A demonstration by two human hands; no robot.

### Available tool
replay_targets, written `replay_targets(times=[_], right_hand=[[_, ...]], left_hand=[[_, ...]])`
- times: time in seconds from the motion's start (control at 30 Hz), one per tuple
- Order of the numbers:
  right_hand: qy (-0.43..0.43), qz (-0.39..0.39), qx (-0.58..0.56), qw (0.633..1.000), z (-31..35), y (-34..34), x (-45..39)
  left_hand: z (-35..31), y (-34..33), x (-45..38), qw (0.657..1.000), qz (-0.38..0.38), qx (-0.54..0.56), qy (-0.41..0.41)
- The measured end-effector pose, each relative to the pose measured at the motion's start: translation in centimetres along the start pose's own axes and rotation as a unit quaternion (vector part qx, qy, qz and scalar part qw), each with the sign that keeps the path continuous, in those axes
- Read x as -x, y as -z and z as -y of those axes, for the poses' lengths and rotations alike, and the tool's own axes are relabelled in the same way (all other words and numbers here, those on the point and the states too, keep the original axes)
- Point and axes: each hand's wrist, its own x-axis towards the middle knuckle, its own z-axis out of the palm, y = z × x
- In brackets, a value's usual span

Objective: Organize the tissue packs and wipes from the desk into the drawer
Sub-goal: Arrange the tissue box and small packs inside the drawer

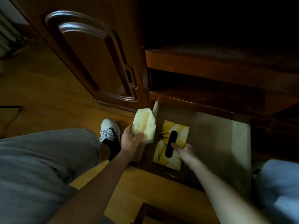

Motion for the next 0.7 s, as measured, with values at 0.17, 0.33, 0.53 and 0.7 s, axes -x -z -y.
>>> replay_targets(times=[0.17, 0.33, 0.53, 0.7], right_hand=[[-0.031, 0.055, -0.008, 0.998, 1.6, -4.6, 0.7], [-0.029, 0.047, -0.009, 0.998, 1.3, -4.7, 0.8], [-0.011, 0.075, 0.025, 0.997, 1.9, -3.9, 0.9], [0.053, -0.067, -0.009, 0.996, 3.1, 0.3, 1.9]], left_hand=[[1.2, 1.8, -0.5, 0.993, -0.002, 0.111, 0.033], [0.9, 1.6, 0.2, 0.993, 0.011, 0.117, 0.032], [-1.7, 0.3, 1.2, 0.991, 0.041, 0.130, 0.004], [-3.0, -1.2, 2.6, 0.983, 0.133, 0.130, -0.005]])
